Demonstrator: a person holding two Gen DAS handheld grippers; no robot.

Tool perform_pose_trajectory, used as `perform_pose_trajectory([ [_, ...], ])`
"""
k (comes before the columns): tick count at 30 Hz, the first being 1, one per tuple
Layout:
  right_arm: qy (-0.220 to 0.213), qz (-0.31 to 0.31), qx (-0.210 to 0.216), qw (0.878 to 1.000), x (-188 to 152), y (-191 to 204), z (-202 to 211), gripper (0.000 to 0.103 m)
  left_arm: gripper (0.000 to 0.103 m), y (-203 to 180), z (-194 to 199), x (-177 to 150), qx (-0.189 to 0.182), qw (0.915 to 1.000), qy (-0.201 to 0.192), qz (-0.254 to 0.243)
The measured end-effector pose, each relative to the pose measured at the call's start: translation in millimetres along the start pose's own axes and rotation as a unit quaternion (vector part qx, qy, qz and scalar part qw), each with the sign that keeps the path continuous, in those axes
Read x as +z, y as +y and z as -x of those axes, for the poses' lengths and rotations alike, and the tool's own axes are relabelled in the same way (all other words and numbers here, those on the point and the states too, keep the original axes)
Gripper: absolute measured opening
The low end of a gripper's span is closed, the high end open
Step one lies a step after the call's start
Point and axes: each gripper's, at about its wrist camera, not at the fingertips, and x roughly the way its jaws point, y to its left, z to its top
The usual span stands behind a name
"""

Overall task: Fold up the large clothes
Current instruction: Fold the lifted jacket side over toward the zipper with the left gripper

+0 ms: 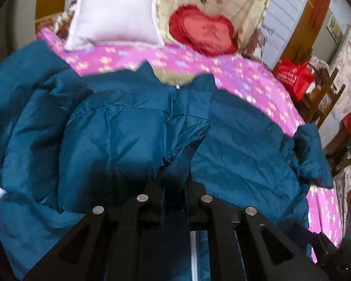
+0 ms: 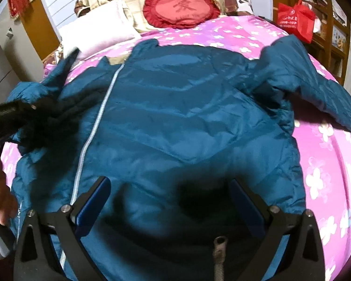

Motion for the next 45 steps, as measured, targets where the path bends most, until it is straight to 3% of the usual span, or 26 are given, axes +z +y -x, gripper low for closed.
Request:
perform_pose_trajectory([
  [4,0.003,-0.008,0.002,1.0,0,-9,-5,0.103,0.0,-8,-18,-11,-0.038,0.999,0.023,0.006],
  [6,0.004,-0.007,0.0,1.0,0,-10,-6,0.103,0.001,-8,-21,-13,-0.079,0.9958,0.042,0.02],
  [9,0.004,-0.012,0.007,1.0,5,-11,-4,0.103,0.018,-4,-1,-14,-0.131,0.9894,0.057,0.027],
  [13,-0.004,-0.02,0.024,1.0,16,-10,-1,0.103,0.031,2,51,-17,-0.147,0.9888,0.023,0.002],
  [15,-0.007,-0.023,0.051,0.998,24,-3,-3,0.103,0.031,15,76,-20,-0.116,0.9932,0.007,-0.002],
  [18,-0.007,-0.019,0.084,0.996,38,14,-14,0.103,0.031,45,105,-26,-0.038,0.9984,-0.039,0.013],
  [21,-0.003,0.001,0.106,0.994,50,38,-32,0.102,0.031,79,117,-31,0.05,0.9943,-0.083,0.044],
  [23,0.005,0.008,0.115,0.993,58,55,-48,0.096,0.031,103,113,-32,0.077,0.9902,-0.09,0.074],
  [28,0.015,0.018,0.113,0.993,63,80,-81,0.076,0.031,151,90,-32,0.074,0.9835,-0.069,0.15],
  [30,-0.002,0.033,0.117,0.993,63,85,-84,0.044,0.031,162,85,-32,0.077,0.9818,-0.062,0.162],
  [33,-0.006,0.053,0.117,0.992,65,86,-83,0.02,0.031,176,86,-32,0.066,0.9786,-0.059,0.186],
  [37,-0.045,0.074,0.088,0.992,71,68,-50,0.014,0.031,184,89,-32,0.072,0.9741,-0.07,0.203],
  [41,-0.086,0.075,0.023,0.993,87,30,-24,0.013,0.031,180,80,-30,0.072,0.9755,-0.063,0.198],
  [45,-0.084,0.052,-0.046,0.994,99,-9,-38,0.013,0.031,169,65,-29,0.079,0.9803,-0.047,0.175],
])
